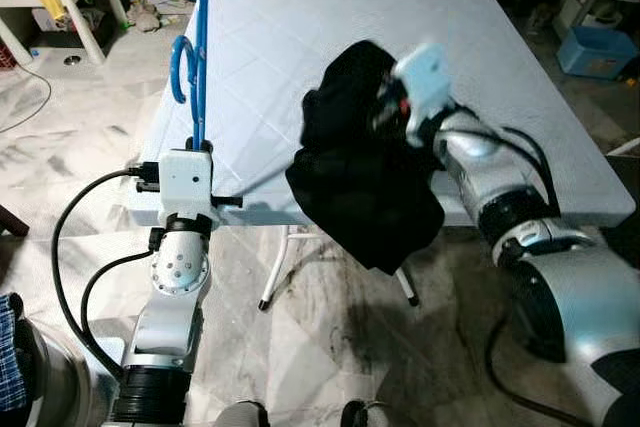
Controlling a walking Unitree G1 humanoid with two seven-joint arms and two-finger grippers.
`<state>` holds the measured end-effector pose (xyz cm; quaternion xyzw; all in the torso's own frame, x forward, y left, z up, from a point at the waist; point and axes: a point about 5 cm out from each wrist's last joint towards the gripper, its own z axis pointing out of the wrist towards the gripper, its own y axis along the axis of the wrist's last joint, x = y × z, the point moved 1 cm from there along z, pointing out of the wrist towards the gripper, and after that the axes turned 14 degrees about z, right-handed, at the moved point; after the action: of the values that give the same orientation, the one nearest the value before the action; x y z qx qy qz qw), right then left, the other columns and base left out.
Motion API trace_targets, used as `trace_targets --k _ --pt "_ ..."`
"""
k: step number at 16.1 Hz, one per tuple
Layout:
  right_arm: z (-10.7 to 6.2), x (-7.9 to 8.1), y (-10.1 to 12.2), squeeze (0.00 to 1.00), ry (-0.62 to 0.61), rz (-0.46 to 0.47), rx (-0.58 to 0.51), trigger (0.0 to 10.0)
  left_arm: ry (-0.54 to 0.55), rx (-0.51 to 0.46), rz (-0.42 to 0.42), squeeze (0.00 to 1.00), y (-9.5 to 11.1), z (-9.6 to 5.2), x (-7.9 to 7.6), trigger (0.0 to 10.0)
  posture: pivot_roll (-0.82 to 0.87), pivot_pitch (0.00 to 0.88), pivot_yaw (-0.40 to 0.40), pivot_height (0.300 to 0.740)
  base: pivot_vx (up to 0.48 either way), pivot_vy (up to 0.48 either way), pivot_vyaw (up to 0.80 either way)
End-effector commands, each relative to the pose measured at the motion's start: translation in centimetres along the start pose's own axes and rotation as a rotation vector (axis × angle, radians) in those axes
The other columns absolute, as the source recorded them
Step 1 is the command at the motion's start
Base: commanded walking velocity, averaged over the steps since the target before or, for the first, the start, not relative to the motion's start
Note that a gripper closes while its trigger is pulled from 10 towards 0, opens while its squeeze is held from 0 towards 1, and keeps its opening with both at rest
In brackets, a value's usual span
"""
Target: Hang hanger
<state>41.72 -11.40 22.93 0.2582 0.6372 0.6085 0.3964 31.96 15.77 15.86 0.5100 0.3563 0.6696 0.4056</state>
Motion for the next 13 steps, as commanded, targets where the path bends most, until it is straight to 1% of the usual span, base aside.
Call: trace_targets --k 1,3,5,7,9,11,12,13 --pt "-0.6 -0.4 0.1 1.00 0.053 -0.076 0.021 10.0 -0.018 -0.014 -0.001 0.00 0.3 0.3 -0.3 10.0 0.03 0.134 -0.020 0.740 0.000 0.000 0.00" --pt "-1.4 -0.5 -1.1 1.00 0.140 -0.140 0.120 10.0 -0.031 -0.015 -0.007 0.00 0.3 0.6 -0.7 10.0 0.01 0.124 -0.014 0.740 0.000 0.000 0.00" --pt "-1.9 -0.7 -1.7 1.00 0.165 -0.144 0.153 10.0 -0.037 -0.016 -0.012 0.00 0.3 0.7 -0.9 10.0 0.01 0.120 -0.011 0.740 0.000 0.000 0.00" --pt "-2.9 -1.3 -2.3 1.00 0.158 -0.135 0.154 10.0 -0.057 -0.020 -0.023 0.00 0.4 0.8 -1.5 10.0 -0.01 0.112 -0.008 0.740 0.000 0.000 0.00" --pt "-3.9 -2.1 -2.5 1.00 0.135 -0.079 0.142 10.0 -0.060 -0.020 -0.025 0.00 0.3 1.1 -1.5 10.0 -0.01 0.110 -0.005 0.740 0.000 0.000 0.00" --pt "-4.5 -2.4 -2.4 1.00 0.126 -0.058 0.122 10.0 -0.062 -0.022 -0.024 0.00 0.3 1.2 -1.5 10.0 -0.02 0.107 0.000 0.740 0.000 0.000 0.00" --pt "-4.6 -2.4 -1.9 1.00 0.125 0.054 0.070 10.0 -0.064 -0.021 -0.024 0.00 0.2 1.3 -1.5 10.0 -0.03 0.105 0.005 0.740 0.000 0.000 0.00" --pt "-4.9 -2.7 -1.4 1.00 0.119 0.123 0.022 10.0 -0.067 -0.023 -0.024 0.00 0.2 1.4 -1.6 10.0 -0.03 0.104 0.009 0.740 0.000 0.000 0.00"
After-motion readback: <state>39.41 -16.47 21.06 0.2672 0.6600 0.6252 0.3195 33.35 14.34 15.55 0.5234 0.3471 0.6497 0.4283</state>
